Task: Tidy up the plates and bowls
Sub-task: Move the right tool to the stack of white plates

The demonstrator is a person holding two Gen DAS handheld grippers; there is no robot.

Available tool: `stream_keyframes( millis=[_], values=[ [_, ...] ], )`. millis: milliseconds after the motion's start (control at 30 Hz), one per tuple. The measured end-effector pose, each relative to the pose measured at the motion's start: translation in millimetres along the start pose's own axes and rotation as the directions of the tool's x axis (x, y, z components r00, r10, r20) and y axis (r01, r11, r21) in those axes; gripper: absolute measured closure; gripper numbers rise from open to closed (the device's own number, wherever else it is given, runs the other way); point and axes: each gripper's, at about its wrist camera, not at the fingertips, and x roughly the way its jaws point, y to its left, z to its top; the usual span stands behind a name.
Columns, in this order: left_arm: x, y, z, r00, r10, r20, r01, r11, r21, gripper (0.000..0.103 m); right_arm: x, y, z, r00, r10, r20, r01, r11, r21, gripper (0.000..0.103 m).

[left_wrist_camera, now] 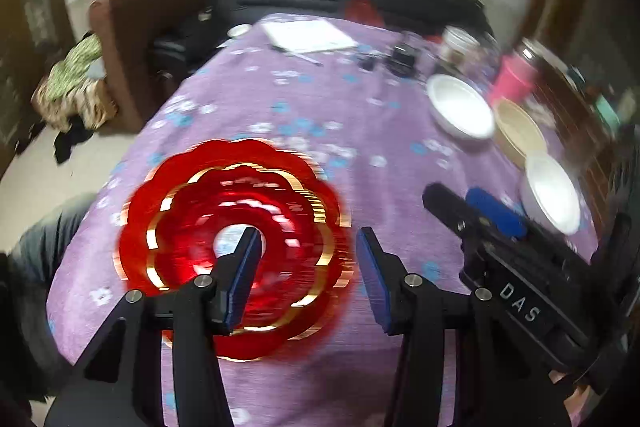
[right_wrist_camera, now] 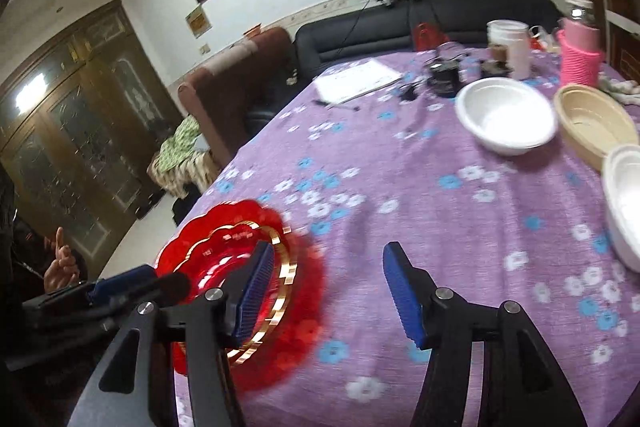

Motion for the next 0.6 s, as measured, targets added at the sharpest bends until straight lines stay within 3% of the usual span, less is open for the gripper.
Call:
stream_keyframes(
  millis=[233,600],
  values=[
    [4.2,-71.7,1.0,1.0,-0.02,0.017,0.018,0.992,0.127,0.048,-46.1,-67.1,9.7,0.994,-0.049,0.094,0.044,0.997,0.056,0.044],
    [44.5,-135.2,18.9,0.994,-0.077,-0.076,0.087,0.987,0.133,0.048,-112.8,-200.4,20.5,0.97,-0.146,0.192,0.098,0.966,0.239,0.04]
  ],
)
